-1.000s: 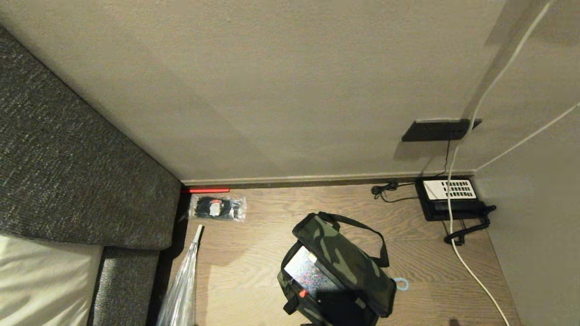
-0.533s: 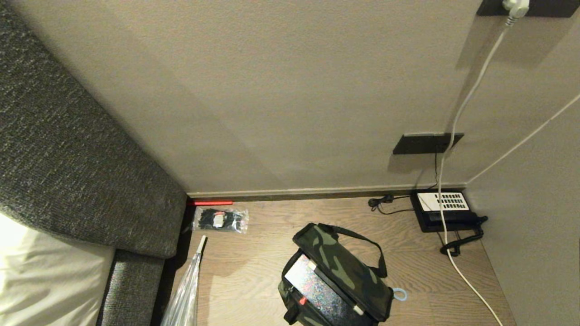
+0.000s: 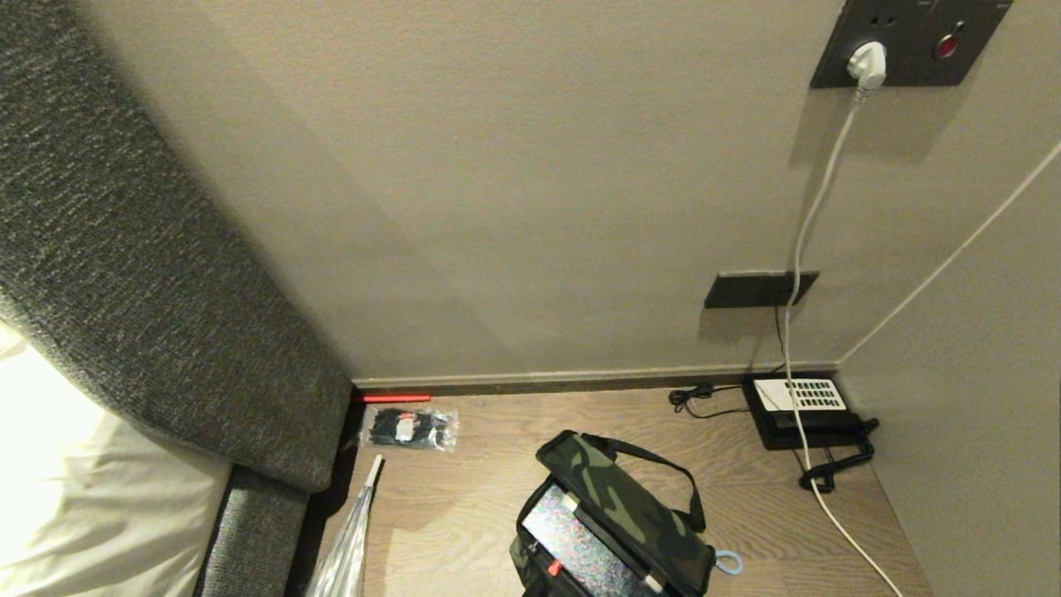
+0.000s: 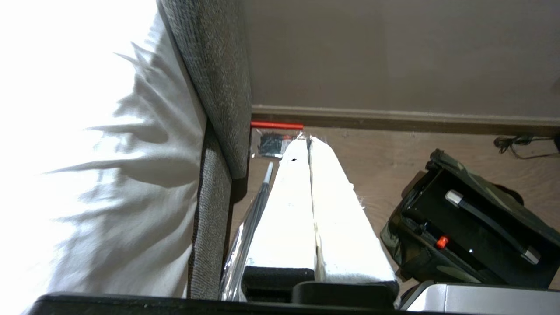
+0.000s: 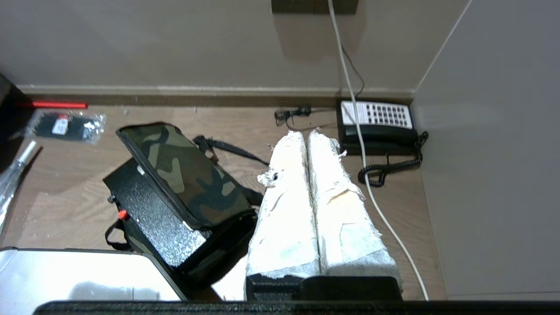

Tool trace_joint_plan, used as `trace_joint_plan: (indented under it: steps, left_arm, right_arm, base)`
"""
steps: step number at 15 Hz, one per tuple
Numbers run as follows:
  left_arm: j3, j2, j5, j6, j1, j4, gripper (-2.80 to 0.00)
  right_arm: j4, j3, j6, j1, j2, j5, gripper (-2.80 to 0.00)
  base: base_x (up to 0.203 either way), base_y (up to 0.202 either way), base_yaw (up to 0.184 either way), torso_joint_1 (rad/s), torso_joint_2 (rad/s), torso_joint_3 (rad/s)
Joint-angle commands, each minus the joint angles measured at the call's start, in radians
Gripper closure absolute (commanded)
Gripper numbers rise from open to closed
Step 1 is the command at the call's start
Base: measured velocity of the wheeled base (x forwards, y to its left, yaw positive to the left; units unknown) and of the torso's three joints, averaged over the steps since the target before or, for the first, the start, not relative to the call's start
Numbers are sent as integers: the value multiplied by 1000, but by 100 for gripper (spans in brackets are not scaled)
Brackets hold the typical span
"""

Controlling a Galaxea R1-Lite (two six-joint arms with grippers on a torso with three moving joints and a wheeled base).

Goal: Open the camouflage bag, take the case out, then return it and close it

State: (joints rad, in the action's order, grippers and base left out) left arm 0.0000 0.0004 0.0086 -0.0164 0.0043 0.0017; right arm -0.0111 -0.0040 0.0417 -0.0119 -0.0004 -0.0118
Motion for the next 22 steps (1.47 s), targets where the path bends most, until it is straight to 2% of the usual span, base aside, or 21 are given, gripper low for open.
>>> trace_joint_plan:
  steps: [1, 22]
  left_arm:
    - [3, 0, 1, 0, 0, 0, 0]
    - [3, -2, -1, 3, 0, 0, 0]
  right_arm:
    - [-1, -1, -1, 0, 2, -1, 0]
    - [-2, -1, -1, 0, 3, -1, 0]
  base:
    - [0, 0, 0, 2, 12, 203]
    - [0, 0, 0, 2, 1, 200]
